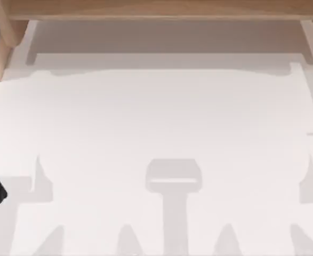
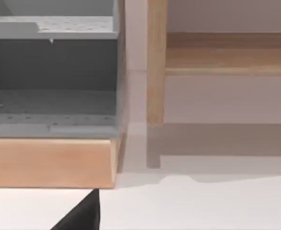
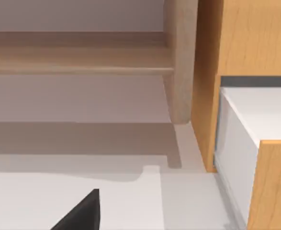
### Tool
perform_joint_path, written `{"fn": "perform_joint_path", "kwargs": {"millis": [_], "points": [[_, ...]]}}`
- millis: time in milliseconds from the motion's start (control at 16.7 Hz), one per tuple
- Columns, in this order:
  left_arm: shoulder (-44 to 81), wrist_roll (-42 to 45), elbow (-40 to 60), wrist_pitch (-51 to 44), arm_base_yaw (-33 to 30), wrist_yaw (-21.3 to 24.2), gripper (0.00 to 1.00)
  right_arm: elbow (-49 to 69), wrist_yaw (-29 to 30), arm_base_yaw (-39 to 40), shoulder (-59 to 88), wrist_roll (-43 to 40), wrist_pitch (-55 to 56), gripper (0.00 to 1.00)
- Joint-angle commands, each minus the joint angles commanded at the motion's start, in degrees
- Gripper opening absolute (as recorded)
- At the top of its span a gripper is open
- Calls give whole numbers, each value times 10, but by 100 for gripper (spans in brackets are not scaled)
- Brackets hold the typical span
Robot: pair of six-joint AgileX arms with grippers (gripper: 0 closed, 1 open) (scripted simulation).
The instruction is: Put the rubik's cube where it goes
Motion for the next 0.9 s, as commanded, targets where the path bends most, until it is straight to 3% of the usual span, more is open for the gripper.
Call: {"fn": "perform_joint_path", "kwargs": {"millis": [420,900], "points": [[0,0,0,0,0,0,100,90,33,37,91,3,3,100],[0,0,0,0,0,0,100,473,165,156,515,6,14,100]]}}
